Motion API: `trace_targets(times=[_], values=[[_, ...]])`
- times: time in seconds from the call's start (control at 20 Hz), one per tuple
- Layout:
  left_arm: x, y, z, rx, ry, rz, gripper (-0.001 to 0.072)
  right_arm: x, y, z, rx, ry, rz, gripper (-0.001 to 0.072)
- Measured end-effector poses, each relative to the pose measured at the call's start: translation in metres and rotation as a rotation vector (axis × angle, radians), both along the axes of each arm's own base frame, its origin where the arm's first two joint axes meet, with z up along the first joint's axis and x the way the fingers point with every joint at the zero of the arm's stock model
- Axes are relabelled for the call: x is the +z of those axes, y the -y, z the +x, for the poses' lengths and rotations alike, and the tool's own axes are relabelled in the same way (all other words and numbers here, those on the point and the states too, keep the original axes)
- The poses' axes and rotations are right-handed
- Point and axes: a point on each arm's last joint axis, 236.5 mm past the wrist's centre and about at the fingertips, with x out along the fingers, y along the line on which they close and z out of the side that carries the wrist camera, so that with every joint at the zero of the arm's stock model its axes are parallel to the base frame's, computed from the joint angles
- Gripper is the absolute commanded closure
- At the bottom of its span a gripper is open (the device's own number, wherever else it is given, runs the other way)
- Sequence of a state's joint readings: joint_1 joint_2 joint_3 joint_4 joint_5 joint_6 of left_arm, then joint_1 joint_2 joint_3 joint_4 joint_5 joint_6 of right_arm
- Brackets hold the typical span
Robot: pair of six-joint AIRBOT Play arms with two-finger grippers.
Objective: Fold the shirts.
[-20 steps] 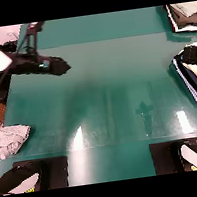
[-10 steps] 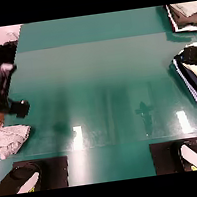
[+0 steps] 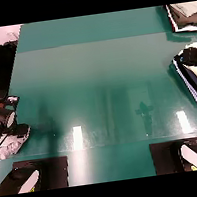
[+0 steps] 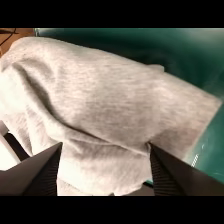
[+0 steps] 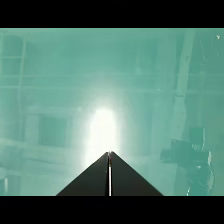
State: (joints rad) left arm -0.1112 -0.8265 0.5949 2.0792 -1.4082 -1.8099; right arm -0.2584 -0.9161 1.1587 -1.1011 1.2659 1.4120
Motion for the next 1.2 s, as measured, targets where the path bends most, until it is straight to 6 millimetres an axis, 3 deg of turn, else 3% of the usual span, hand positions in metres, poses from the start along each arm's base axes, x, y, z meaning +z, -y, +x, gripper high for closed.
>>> trace_targets(times=[0.05,0.15,0.3,0.4,0.5,0.6,0.75,0.95,1.1,1.2], values=[[-0.003,-0.002,-0.002,0.012,0.002,-0.001,0.0122,0.000,0.000,0.000,0.001,-0.001,0.000,0.0695],[-0.007,-0.005,-0.004,0.028,0.003,-0.003,0.0652,0.000,0.000,0.000,0.001,-0.001,0.000,0.0695],[-0.009,-0.006,-0.004,0.038,0.009,-0.010,0.0686,0.000,0.000,0.000,0.001,-0.001,0.000,0.0695],[0.002,-0.004,0.007,0.036,0.048,-0.020,0.0687,0.000,0.000,0.000,0.001,-0.002,0.000,0.0695],[0.033,0.004,0.036,-0.003,0.143,-0.036,0.0686,0.000,0.000,0.000,0.001,-0.001,0.000,0.0695],[0.084,0.026,0.074,-0.094,0.281,-0.083,0.0686,0.000,0.000,0.000,0.001,-0.001,0.000,0.0695],[0.182,0.098,0.121,-0.323,0.530,-0.257,0.0687,0.000,-0.001,0.000,0.002,-0.001,0.002,0.0695],[0.300,0.206,0.128,-0.649,0.793,-0.506,0.0687,0.000,-0.001,0.000,0.002,-0.001,0.002,0.0695],[0.348,0.273,0.129,-0.846,0.874,-0.616,0.0686,0.000,-0.001,0.000,0.002,0.000,0.005,0.0695],[0.356,0.313,0.138,-0.947,0.874,-0.650,0.0686,0.001,-0.002,0.000,0.002,0.000,0.007,0.0695]])
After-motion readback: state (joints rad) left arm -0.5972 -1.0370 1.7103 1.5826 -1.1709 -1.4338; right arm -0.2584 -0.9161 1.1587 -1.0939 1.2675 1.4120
